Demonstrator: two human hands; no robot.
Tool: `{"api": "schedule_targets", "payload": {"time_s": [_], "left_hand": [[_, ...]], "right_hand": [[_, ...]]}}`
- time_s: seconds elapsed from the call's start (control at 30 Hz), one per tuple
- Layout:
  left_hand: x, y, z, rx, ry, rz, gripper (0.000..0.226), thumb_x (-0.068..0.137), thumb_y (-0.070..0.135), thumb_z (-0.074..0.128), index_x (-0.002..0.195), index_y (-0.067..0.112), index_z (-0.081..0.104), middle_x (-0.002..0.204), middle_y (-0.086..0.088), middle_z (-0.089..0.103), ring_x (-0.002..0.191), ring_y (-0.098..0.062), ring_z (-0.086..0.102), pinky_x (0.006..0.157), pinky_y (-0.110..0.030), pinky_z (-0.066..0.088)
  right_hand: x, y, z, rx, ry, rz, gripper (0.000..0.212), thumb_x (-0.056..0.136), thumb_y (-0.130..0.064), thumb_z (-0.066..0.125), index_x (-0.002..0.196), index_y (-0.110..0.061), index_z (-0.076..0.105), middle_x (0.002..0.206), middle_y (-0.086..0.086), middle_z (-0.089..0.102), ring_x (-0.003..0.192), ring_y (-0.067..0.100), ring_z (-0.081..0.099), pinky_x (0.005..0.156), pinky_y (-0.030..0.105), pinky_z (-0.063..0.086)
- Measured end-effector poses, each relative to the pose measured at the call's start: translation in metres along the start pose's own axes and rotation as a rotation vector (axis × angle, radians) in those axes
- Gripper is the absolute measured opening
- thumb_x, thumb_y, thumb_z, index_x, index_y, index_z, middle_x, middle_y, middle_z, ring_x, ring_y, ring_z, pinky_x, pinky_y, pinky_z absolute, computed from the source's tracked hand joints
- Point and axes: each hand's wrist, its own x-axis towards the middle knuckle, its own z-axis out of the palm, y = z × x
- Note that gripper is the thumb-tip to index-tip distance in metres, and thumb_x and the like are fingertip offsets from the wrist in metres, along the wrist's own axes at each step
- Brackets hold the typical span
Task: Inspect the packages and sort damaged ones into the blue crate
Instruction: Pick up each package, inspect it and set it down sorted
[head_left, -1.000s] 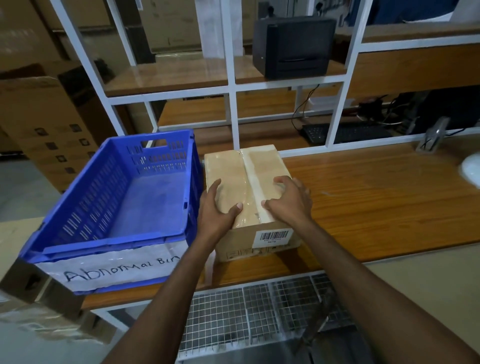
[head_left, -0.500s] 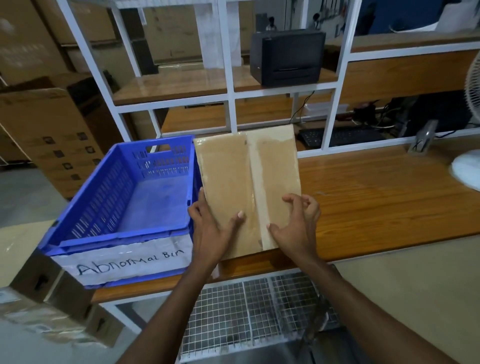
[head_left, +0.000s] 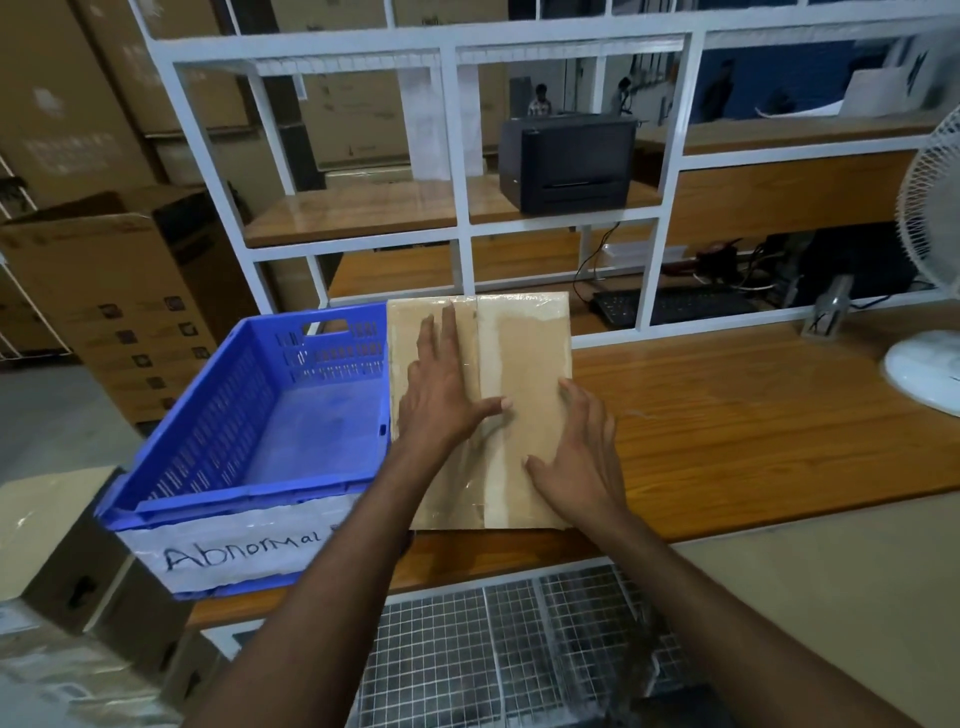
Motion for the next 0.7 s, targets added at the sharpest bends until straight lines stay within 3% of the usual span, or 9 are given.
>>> {"api": "schedule_targets", "payload": {"time_s": [0.13,0.27,0.43,0.53,0.6,0.7], "left_hand": [[-0.016,-0.003,0.023,0.125,-0.127,-0.015,0.145,0.070,0.047,0.091,0.160,0.034,-0.022,0.171,-0.001,-0.010,0.149,-0.037,0.026,0.108,-0.060,0.043],[-0.024,-0.005,0.028,0.179,0.046,0.076,0.132,0.070,0.052,0.089,0.163,0.028,-0.001,0.160,-0.007,0.016,0.134,-0.033,0.040,0.100,-0.053,0.047],[-0.011,-0.002,-0.001,0.335,0.332,0.196,0.118,0.075,0.056,0.084,0.164,0.027,0.013,0.164,-0.011,0.013,0.149,-0.035,0.018,0.119,-0.054,0.018],[0.000,0.000,-0.021,0.359,0.235,0.109,0.121,0.077,0.068,0.077,0.165,0.031,0.003,0.173,-0.005,-0.004,0.158,-0.033,-0.006,0.117,-0.060,-0.013],[0.002,-0.003,-0.024,0.389,0.125,0.081,0.122,0.075,0.076,0.072,0.165,0.031,0.003,0.173,-0.003,-0.006,0.158,-0.034,-0.010,0.117,-0.067,-0.014],[-0.008,-0.007,-0.021,0.394,0.117,0.090,0.116,0.072,0.075,0.075,0.162,0.029,0.017,0.172,-0.002,0.010,0.158,-0.034,0.003,0.121,-0.068,-0.002]], "right_hand": [[-0.003,0.011,0.005,-0.021,-0.004,-0.005,0.104,0.085,-0.034,0.083,0.159,-0.032,0.010,0.161,0.001,0.022,0.141,0.022,0.030,0.107,0.040,0.043],[0.000,0.019,0.005,-0.113,-0.035,-0.048,0.103,0.084,-0.031,0.084,0.157,-0.035,0.012,0.157,0.006,0.026,0.138,0.024,0.034,0.106,0.046,0.046],[-0.013,0.035,0.004,-0.217,-0.115,-0.068,0.108,0.085,-0.029,0.083,0.158,-0.036,0.003,0.159,0.012,0.020,0.143,0.029,0.030,0.112,0.049,0.039],[-0.014,0.026,0.002,-0.229,-0.091,-0.068,0.110,0.082,-0.029,0.084,0.157,-0.036,0.004,0.160,0.014,0.014,0.145,0.032,0.027,0.114,0.051,0.035],[-0.009,0.013,-0.002,-0.202,-0.010,-0.093,0.112,0.078,-0.032,0.087,0.158,-0.035,0.009,0.163,0.012,0.010,0.145,0.032,0.022,0.117,0.055,0.033],[0.009,-0.015,-0.014,-0.168,0.140,-0.249,0.116,0.075,-0.038,0.087,0.161,-0.032,0.009,0.167,0.012,0.010,0.152,0.034,0.017,0.121,0.056,0.023]]}}
